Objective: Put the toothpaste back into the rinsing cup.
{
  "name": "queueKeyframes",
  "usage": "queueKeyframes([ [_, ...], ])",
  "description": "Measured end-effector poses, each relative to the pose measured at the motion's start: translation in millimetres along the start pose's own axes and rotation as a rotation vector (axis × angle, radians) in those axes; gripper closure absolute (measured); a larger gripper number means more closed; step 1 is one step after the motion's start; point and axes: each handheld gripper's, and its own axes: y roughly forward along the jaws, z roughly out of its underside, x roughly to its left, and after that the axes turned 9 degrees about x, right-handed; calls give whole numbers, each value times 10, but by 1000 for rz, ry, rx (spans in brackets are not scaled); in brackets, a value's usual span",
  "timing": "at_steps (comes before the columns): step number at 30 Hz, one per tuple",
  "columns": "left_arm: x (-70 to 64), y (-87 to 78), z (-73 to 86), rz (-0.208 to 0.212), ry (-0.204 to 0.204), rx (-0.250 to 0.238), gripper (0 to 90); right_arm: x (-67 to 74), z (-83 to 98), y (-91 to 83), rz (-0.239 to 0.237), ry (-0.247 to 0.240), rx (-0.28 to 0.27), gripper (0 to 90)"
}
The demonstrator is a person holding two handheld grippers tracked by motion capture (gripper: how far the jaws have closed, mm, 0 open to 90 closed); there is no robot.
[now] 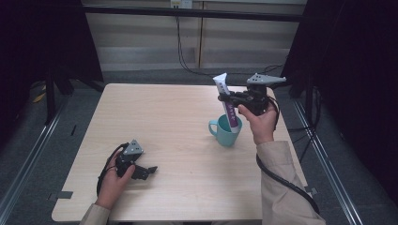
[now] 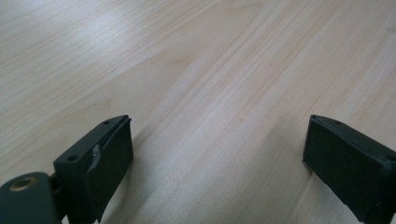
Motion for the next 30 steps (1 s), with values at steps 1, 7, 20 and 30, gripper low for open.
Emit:
queueKeyframes([
  [1, 0, 1, 0, 0, 0, -1, 81, -5, 1, 5, 0, -2, -2, 769],
  [7, 0, 0, 0, 0, 1, 0, 81, -51, 32, 51, 15, 9, -17, 769],
  [20, 2, 1, 0, 1, 4, 1, 81, -125, 81, 109, 41, 23, -59, 768],
  [30, 2, 0, 0, 1, 4, 2, 81, -174, 171, 190, 55, 36, -83, 767],
])
